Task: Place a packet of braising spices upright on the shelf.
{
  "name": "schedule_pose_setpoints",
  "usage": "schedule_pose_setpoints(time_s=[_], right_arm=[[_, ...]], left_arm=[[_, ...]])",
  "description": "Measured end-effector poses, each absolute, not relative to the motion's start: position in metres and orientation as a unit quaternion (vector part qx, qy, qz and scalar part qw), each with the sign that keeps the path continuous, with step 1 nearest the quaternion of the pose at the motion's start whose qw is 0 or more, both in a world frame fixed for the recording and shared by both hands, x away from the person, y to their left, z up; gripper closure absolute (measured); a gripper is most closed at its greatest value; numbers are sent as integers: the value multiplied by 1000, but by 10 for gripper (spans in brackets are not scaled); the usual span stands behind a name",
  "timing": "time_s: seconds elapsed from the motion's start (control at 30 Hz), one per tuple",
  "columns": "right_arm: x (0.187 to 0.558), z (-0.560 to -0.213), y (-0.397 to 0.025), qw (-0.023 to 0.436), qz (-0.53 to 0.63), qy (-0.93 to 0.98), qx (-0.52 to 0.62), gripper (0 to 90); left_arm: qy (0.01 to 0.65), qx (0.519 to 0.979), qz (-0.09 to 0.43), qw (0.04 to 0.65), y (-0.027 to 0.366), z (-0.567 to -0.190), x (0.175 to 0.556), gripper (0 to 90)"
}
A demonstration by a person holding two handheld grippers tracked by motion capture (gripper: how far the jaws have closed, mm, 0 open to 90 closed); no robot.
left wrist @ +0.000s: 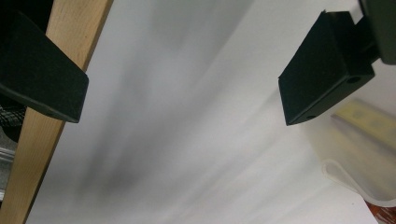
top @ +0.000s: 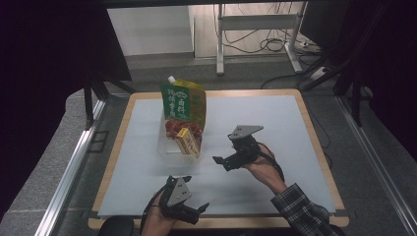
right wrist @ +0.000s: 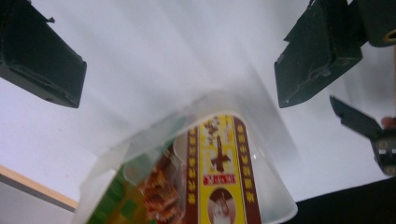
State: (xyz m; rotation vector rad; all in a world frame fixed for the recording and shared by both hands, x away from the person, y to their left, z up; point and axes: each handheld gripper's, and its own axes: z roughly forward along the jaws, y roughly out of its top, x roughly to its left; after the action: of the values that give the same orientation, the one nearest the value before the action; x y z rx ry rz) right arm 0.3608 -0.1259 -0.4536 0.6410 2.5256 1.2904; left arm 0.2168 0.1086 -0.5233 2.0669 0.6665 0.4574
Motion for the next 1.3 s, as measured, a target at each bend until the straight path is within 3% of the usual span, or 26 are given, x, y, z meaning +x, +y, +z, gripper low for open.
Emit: schedule_pose_setpoints(time_s=[1.3], right_arm=[[317, -498, -253, 120, 398, 856, 308, 20]], left_arm=[[288, 834, 176, 437, 113, -526, 222, 0]])
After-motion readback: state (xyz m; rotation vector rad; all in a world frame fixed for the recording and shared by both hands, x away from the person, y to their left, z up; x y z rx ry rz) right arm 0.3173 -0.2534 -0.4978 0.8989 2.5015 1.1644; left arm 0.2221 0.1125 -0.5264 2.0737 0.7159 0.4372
